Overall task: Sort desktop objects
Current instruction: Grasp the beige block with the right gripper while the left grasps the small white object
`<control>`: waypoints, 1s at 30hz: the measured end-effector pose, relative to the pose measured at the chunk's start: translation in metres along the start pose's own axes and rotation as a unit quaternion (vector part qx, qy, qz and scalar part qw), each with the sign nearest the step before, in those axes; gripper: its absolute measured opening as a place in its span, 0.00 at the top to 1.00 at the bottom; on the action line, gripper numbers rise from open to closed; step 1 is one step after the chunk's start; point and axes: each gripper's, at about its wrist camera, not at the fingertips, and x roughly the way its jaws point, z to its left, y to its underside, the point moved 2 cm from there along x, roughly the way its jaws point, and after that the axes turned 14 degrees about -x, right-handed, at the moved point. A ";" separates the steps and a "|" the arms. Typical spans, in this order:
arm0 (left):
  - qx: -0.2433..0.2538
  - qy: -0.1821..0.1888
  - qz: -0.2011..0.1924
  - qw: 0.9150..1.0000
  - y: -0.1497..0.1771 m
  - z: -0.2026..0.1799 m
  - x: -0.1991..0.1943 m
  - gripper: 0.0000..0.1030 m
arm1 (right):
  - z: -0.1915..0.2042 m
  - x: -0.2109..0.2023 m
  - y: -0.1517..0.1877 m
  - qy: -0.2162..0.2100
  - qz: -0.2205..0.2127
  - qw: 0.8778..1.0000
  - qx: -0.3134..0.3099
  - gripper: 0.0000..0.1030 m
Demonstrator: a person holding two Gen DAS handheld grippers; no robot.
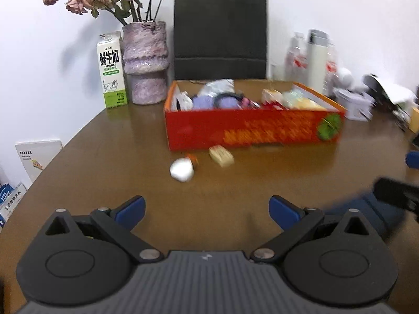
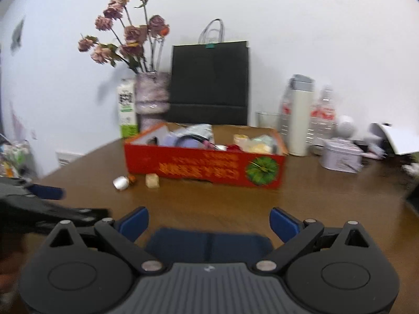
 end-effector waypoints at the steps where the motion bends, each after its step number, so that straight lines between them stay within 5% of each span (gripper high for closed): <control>1: 0.003 -0.004 -0.001 1.000 -0.006 0.002 0.012 0.02 | -0.001 0.010 -0.007 -0.006 0.000 1.000 0.000 0.06; 5: 0.003 -0.015 0.022 1.000 -0.023 0.018 0.060 0.27 | -0.006 0.057 -0.034 -0.024 0.005 1.000 0.018 0.16; 8: 0.016 0.032 0.048 0.998 -0.028 0.026 0.082 0.28 | -0.004 0.103 -0.052 -0.066 0.021 0.997 0.026 0.21; 10: 0.036 0.050 0.053 0.997 -0.028 0.026 0.087 0.32 | 0.002 0.138 -0.062 -0.100 0.053 0.993 0.034 0.32; 11: 0.031 0.064 0.056 0.996 -0.029 0.027 0.089 0.39 | 0.008 0.155 -0.068 -0.114 0.070 0.991 0.028 0.39; 13: 0.018 0.070 0.055 0.996 -0.030 0.029 0.089 0.70 | 0.018 0.180 -0.075 -0.141 0.082 0.986 0.031 0.42; 14: 0.019 0.074 0.056 0.996 -0.031 0.029 0.089 0.72 | 0.022 0.193 -0.077 -0.152 0.091 0.983 0.036 0.46; 17: 0.017 0.077 0.058 0.995 -0.029 0.033 0.084 0.73 | 0.037 0.221 -0.076 -0.153 0.124 0.980 0.026 0.57; 20: 0.015 0.074 0.056 0.996 -0.027 0.033 0.073 0.73 | 0.048 0.229 -0.071 -0.159 0.146 0.976 0.019 0.80; 25: -0.011 0.074 0.032 0.997 -0.022 0.029 0.029 0.73 | 0.044 0.209 -0.071 -0.138 0.124 0.982 0.036 0.80; 30: -0.061 0.107 0.045 0.991 0.001 0.026 -0.011 0.73 | 0.023 0.131 -0.073 -0.114 0.060 0.991 0.042 0.80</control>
